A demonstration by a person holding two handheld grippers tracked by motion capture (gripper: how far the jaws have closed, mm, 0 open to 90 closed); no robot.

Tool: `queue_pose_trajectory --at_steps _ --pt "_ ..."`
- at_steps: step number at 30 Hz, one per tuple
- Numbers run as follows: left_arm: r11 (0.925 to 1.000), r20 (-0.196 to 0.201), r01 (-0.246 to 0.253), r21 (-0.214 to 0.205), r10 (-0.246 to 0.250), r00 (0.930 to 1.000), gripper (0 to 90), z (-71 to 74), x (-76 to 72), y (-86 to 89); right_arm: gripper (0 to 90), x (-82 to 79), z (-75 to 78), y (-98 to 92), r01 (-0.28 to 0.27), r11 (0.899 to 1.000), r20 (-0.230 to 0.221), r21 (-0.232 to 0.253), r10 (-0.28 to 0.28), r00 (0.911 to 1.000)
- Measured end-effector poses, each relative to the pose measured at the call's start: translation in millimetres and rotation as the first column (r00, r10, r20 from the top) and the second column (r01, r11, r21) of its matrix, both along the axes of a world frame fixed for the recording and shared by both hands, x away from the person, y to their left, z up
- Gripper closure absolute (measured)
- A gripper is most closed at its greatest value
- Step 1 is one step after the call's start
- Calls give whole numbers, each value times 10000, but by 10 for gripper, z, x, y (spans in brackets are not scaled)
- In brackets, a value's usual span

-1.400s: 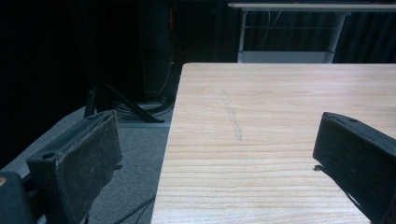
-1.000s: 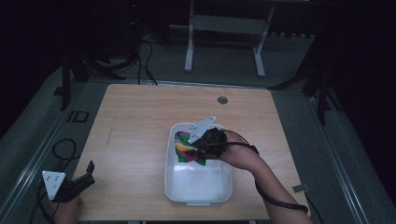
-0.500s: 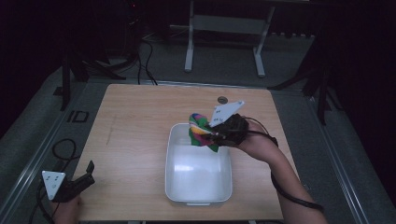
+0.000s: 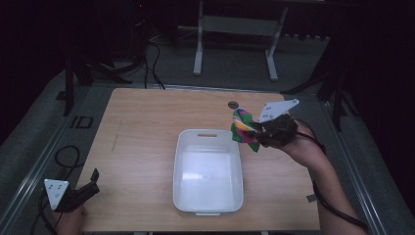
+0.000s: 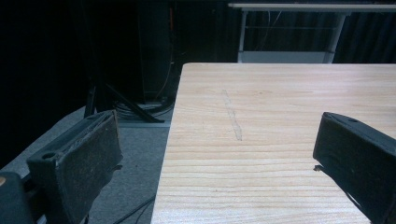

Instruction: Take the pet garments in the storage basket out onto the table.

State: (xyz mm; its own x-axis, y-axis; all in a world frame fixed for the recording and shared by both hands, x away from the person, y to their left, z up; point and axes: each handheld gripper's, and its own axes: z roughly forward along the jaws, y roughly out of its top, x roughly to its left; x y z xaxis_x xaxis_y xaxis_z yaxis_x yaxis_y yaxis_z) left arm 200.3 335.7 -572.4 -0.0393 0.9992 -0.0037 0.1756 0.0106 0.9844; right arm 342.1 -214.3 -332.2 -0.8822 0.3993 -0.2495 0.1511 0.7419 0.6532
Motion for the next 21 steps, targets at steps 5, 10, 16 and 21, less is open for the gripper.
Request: queue_pose_trajectory --at_steps 5,10,16,21 --pt "10000 -5 -39 48 39 10000 14 1 -2 -4 714 11 4 -266 560 9984 -1 6 -560 9984" --pt "10000 -10 -43 45 43 10000 14 1 -1 -4 713 32 -53 -451 982 9952 -24 22 -982 9952" --pt "10000 -18 -43 30 43 10000 14 1 1 -5 713 99 -209 -530 1259 9920 -113 10 -1259 9920" --pt "10000 -14 -19 24 19 10000 14 1 1 -3 712 227 -448 -579 1597 9872 -369 28 -1595 9865"
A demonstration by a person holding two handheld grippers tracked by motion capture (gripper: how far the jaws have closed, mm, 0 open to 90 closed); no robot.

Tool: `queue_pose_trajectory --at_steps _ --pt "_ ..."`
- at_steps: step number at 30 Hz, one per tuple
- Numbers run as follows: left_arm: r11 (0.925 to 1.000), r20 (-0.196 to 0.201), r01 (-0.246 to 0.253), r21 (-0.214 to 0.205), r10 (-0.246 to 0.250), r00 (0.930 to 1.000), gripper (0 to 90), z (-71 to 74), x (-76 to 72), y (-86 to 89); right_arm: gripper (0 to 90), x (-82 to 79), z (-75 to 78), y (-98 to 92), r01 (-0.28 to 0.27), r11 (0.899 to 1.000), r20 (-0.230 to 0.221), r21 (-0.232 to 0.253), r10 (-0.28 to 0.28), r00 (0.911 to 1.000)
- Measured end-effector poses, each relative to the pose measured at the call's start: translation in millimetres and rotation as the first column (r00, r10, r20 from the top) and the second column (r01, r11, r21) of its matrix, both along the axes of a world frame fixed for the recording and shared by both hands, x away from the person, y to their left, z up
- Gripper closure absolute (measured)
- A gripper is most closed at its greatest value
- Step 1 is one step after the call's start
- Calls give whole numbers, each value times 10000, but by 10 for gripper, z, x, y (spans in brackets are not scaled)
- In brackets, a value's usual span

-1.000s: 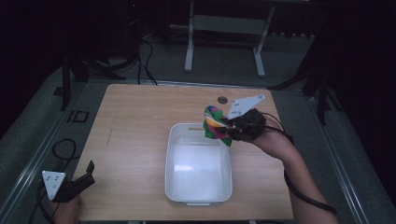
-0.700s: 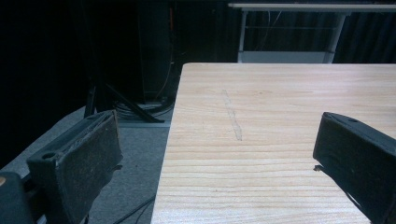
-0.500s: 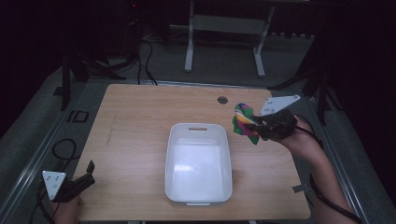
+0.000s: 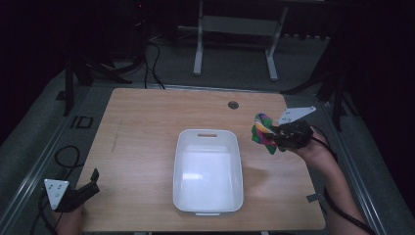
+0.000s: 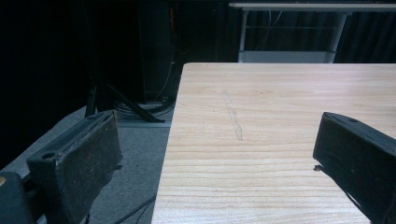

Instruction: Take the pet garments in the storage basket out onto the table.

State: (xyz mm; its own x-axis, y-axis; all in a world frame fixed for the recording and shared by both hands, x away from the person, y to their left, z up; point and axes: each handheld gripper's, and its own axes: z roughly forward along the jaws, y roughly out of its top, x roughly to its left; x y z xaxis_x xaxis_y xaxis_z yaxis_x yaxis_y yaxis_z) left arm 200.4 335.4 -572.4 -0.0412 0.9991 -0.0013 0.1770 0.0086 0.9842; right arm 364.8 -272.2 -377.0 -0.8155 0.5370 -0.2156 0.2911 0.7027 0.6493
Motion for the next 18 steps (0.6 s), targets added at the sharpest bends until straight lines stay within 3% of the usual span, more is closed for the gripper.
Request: queue_pose_trajectory --at_steps 6,11,12,14,18 --pt "10000 -18 30 84 -30 10000 14 1 0 -6 711 111 -211 -16 286 9996 -270 -24 -286 9992" --pt "9999 -10 50 107 -50 10000 14 0 2 -10 711 253 -529 -17 757 9971 -312 -79 -759 9966" --pt "9999 -7 48 110 -48 10000 14 0 1 -10 711 253 -529 -17 757 9971 -312 -79 -759 9966" --pt "9999 -6 40 114 -40 10000 14 0 1 -10 711 329 -685 4 941 9949 -326 -350 -953 9949" --pt "9999 1 37 127 -37 10000 14 0 0 -12 711 399 -833 33 1055 9925 -560 -616 -1090 9925"
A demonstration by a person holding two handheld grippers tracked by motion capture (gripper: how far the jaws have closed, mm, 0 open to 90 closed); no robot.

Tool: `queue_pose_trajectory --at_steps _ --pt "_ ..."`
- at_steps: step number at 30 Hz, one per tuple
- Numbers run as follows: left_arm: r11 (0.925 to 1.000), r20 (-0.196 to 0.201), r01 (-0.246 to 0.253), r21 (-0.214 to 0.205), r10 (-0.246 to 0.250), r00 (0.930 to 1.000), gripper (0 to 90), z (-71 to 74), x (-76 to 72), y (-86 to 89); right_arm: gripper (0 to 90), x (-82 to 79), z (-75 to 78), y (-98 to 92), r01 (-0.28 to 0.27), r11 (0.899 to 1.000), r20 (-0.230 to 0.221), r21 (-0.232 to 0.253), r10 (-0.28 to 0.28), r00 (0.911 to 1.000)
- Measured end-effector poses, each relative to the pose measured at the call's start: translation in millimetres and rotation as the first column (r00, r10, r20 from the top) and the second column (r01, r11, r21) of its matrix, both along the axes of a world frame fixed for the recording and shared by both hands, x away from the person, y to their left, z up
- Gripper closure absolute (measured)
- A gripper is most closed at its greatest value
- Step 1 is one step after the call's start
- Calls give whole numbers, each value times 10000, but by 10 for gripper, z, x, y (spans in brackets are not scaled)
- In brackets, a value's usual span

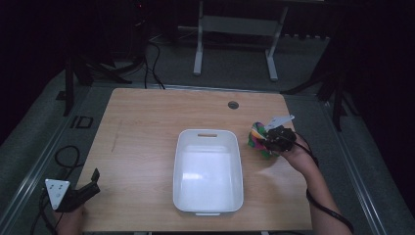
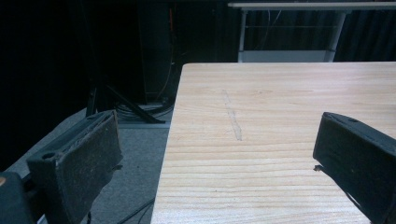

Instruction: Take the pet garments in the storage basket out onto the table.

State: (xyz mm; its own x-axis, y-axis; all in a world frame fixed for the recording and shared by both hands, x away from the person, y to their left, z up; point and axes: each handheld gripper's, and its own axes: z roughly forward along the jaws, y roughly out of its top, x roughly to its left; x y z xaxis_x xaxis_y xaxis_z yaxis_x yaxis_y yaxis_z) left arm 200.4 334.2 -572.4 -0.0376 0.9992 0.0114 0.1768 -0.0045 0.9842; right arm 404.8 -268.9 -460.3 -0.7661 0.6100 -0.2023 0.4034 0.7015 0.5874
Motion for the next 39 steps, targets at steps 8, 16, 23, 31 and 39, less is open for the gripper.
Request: queue_pose_trajectory --at_steps 8,16,23,31,39 --pt "10000 18 -37 48 37 10000 14 -1 1 -8 706 100 -302 73 198 9998 -336 32 -197 9992" --pt "10000 37 -24 92 23 10000 14 -1 -2 -15 703 136 -528 202 126 9999 -852 -55 -130 9963" --pt "10000 43 -10 77 10 10000 14 -1 -3 -14 698 148 -669 239 382 9991 -1092 188 -359 9934" --pt "10000 61 -29 26 29 10000 14 -1 -5 -14 539 104 -562 257 359 9994 -1064 15 -356 9937" --pt "10000 75 -65 13 65 10000 14 -2 -6 -14 293 -8 -263 142 384 9991 -729 195 -369 9967"
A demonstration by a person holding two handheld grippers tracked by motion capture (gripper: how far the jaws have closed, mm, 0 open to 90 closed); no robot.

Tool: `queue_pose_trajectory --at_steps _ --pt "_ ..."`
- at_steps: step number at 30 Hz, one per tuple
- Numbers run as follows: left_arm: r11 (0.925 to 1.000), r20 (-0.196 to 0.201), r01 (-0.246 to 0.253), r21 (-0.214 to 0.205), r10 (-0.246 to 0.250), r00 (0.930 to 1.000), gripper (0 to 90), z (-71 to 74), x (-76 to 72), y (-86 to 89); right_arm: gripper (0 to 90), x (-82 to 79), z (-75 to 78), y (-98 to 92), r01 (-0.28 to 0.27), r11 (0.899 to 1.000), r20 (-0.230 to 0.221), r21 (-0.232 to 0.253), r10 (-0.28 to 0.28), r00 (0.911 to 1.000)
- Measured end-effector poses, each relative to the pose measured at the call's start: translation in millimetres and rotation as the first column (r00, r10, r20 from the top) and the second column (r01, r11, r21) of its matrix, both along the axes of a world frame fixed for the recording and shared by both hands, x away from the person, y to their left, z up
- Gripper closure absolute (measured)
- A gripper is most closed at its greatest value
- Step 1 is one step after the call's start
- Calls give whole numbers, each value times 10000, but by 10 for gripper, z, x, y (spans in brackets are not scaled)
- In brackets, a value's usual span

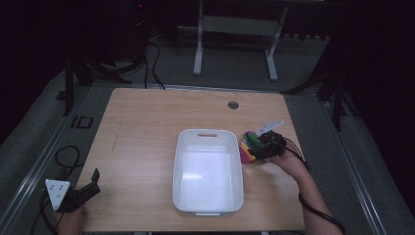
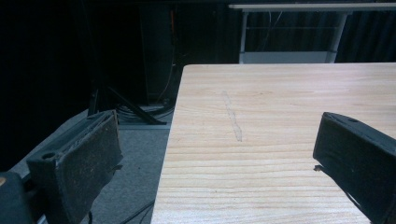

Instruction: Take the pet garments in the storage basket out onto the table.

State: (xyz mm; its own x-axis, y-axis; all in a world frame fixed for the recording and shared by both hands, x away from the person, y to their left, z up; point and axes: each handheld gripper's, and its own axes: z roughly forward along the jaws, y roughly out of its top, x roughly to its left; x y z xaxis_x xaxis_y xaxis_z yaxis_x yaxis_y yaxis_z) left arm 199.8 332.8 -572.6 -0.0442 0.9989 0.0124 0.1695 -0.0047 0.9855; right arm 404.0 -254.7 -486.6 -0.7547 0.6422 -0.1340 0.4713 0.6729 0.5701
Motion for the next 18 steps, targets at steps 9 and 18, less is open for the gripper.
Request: queue_pose_trajectory --at_steps 9,18 --pt "10000 -9 -8 -1 8 10000 14 0 0 0 140 -211 223 -285 200 9898 430 1412 -263 9987" --pt "10000 -21 -18 17 18 10000 14 0 2 -1 136 -479 129 -632 627 9686 615 2406 -796 9949"
